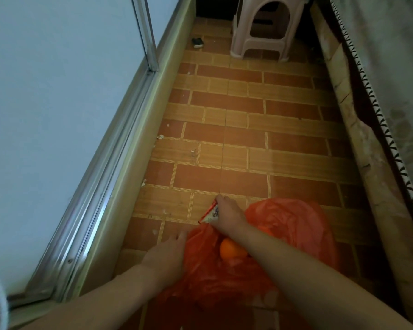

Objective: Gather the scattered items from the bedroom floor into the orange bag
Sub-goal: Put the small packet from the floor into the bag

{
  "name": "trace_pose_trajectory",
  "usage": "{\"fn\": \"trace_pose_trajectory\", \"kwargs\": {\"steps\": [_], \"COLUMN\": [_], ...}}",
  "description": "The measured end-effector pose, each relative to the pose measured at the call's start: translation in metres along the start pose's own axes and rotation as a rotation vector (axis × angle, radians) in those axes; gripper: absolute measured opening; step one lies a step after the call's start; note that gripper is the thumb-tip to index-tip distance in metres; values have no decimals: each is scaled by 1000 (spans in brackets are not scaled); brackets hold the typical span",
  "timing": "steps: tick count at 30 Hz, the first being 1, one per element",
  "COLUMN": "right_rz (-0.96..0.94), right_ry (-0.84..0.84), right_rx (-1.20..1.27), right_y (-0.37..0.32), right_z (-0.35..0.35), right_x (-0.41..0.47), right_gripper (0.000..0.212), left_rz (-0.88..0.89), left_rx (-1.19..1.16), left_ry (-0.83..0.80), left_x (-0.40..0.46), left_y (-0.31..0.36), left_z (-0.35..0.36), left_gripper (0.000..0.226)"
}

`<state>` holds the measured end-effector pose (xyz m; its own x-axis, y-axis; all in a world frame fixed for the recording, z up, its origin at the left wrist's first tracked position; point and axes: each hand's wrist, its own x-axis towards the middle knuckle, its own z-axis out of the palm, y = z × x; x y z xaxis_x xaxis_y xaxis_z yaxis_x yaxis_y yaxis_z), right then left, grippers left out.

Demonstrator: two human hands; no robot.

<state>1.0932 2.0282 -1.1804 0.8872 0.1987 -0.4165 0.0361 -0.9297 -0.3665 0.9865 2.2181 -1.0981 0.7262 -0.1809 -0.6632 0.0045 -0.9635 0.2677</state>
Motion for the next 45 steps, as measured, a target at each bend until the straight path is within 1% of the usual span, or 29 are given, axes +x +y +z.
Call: {"fn": "trace_pose_trajectory", "kwargs": {"steps": [2,4,5,9,12,14,16,19,21,22,24,26,28,30,32,33,36,37,40,42,45], "right_rz": [2,5,8,29,33,43,51,16,-34,-79,-168,-193,-166,-132,-92,-74,-50,-39,11,39,80], "right_ry": [26,82,118,235,366,419,455,476,448,439,389,319,282,319,400,439,536,558,551,521,538], "right_rx": [74,164,202,337,427,532,607,553,460,388,242,126,58,17,-31,-42,-34,-58,-133,-155,-161], "right_y": [5,10,11,14,21,28,38,54,67,73,84,93,102,113,123,126,132,133,142,149,152], "right_z": [0,-2,-5,-28,-52,-67,-79,-89,-90,-87,-79,-70,-63,-59,-59,-61,-68,-70,-73,-75,-83], "right_x": [-4,-7,-10,-25,-40,-51,-64,-93,-113,-122,-138,-152,-162,-169,-169,-168,-165,-163,-157,-154,-152], "right_gripper": [52,31,24,13,9,8,12,10,11,13,13,13,15,11,8,8,24,26,24,18,14], "left_rz": [-1,19,30,18,11,21,29,74,155,215,362,462,455,432,439,448,492,507,565,590,550], "left_rx": [-3,57,84,102,97,107,139,138,167,183,211,263,325,410,491,511,569,589,631,658,688], "left_ry": [1,29,48,183,241,298,361,437,498,502,440,315,186,105,92,100,114,112,96,96,126], "left_x": [0,3,5,19,27,31,33,35,34,33,29,24,20,15,10,8,6,6,7,7,9], "left_y": [1,2,3,4,11,16,23,39,57,67,88,107,120,129,134,135,133,131,124,116,101], "left_z": [2,0,-3,-21,-32,-37,-41,-46,-47,-46,-39,-26,-8,9,20,22,25,26,24,19,6], "left_gripper": [72,65,61,36,27,24,28,43,43,41,40,44,57,70,74,71,55,53,45,38,32]}}
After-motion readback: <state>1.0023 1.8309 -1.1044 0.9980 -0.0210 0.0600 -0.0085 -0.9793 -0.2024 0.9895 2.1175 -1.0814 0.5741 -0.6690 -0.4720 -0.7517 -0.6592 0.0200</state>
